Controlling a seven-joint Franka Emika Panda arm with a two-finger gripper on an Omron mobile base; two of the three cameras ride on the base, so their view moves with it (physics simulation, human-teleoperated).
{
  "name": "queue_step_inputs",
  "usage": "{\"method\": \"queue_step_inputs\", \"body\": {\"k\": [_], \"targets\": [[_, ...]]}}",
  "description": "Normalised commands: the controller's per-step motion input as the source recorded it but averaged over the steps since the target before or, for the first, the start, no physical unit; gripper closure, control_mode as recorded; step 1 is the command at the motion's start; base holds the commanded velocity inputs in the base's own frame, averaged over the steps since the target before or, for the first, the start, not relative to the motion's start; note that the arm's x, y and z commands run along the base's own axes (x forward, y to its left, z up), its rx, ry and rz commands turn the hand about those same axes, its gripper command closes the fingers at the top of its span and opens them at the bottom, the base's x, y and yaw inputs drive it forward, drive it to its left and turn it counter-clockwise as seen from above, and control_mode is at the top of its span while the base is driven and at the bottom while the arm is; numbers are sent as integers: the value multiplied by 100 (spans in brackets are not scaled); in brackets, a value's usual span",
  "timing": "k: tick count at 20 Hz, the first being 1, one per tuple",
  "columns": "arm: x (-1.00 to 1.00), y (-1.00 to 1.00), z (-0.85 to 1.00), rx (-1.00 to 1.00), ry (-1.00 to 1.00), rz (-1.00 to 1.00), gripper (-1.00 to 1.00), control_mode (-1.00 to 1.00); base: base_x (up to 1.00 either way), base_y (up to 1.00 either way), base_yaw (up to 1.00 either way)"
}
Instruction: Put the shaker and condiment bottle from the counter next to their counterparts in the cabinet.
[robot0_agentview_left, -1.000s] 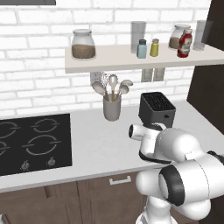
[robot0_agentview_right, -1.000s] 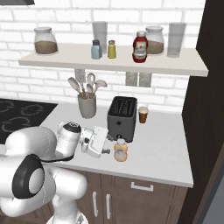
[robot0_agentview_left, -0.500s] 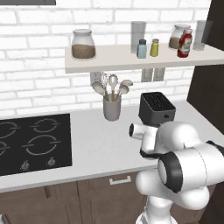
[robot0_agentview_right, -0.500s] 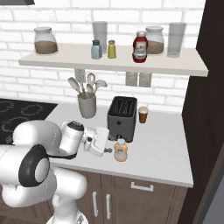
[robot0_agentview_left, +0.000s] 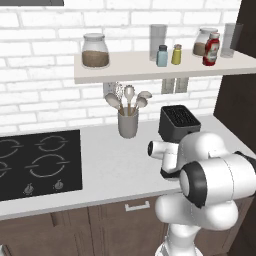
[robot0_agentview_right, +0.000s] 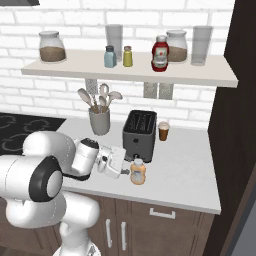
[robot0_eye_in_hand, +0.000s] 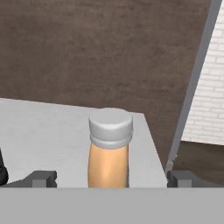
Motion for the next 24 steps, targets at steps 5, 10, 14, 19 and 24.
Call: {"method": "queue_step_inputs", "body": {"k": [5,10,14,19,24], "targets": [[0,-17,-2,6,0,0,-100,-100,0,0,0],[4,-23,-3,7,0,0,-100,-100,0,0,0],[26,-3,-49,1,0,0,100,-100,0,0,0],[12,-5,-19,2,0,3,100,-100,0,0,0],[-48,-3,20,8,-5,11,100,-100,0,0,0]]}}
